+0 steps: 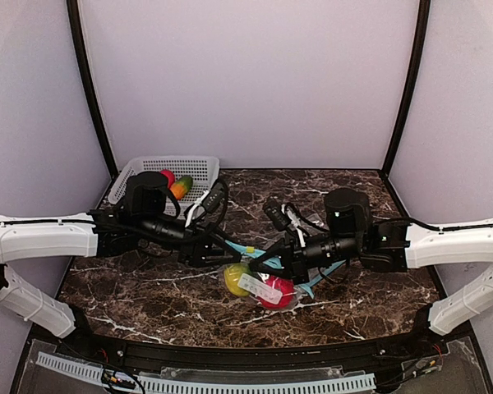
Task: Place the food in the zip-top bag and seal the zipper
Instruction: Pass from the right arm to the left
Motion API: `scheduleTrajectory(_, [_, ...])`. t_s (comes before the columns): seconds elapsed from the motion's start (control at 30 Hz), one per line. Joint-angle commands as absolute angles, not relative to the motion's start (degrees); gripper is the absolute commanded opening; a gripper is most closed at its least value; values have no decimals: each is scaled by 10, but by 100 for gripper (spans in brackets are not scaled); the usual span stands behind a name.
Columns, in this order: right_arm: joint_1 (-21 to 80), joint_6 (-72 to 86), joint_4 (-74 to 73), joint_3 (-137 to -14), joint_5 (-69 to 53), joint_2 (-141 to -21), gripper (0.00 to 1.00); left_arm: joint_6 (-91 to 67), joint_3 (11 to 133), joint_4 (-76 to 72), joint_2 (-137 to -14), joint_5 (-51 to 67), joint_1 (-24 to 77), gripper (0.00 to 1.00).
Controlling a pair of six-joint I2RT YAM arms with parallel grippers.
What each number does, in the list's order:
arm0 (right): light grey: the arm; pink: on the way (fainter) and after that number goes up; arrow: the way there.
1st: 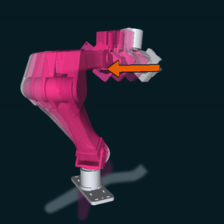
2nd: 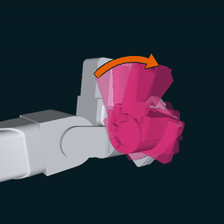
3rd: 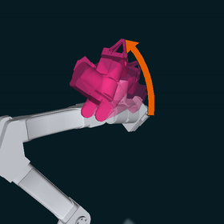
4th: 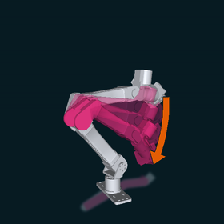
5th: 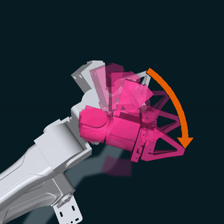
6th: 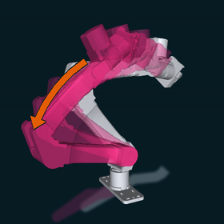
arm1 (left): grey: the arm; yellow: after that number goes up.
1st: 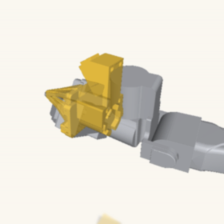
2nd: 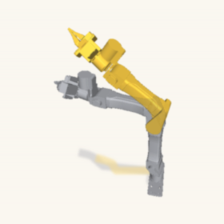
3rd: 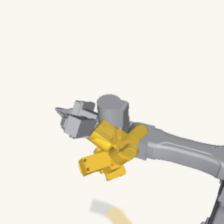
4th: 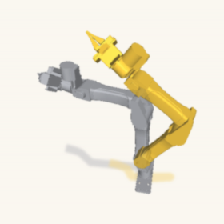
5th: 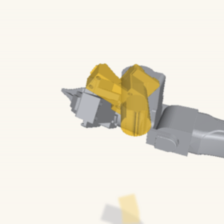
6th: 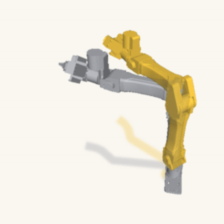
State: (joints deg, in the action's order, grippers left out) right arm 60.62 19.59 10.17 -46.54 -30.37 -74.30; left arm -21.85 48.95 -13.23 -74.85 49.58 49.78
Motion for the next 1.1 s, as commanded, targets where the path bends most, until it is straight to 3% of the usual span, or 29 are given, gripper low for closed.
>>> scheduleTrajectory(0.0, [605, 201, 125, -460, -295, -733, 0, -230, 483, -158, -756, 492, 503, 49])
scheduleTrajectory(0.6, [605, 198, 115, -457, -286, -738, 0, -224, 490, -152, -768, 484, 507, 2])
scheduleTrajectory(0.8, [605, 190, 79, -461, -277, -729, 0, -215, 494, -142, -767, 476, 507, 1])
scheduleTrajectory(0.87, [605, 191, 73, -461, -270, -717, 18, -203, 497, -123, -766, 469, 507, 1])
scheduleTrajectory(0.97, [602, 195, 73, -461, -265, -702, 53, -193, 499, -105, -763, 463, 507, 1])
scheduleTrajectory(1.07, [596, 202, 77, -466, -264, -695, 68, -184, 501, -97, -759, 465, 508, 1])
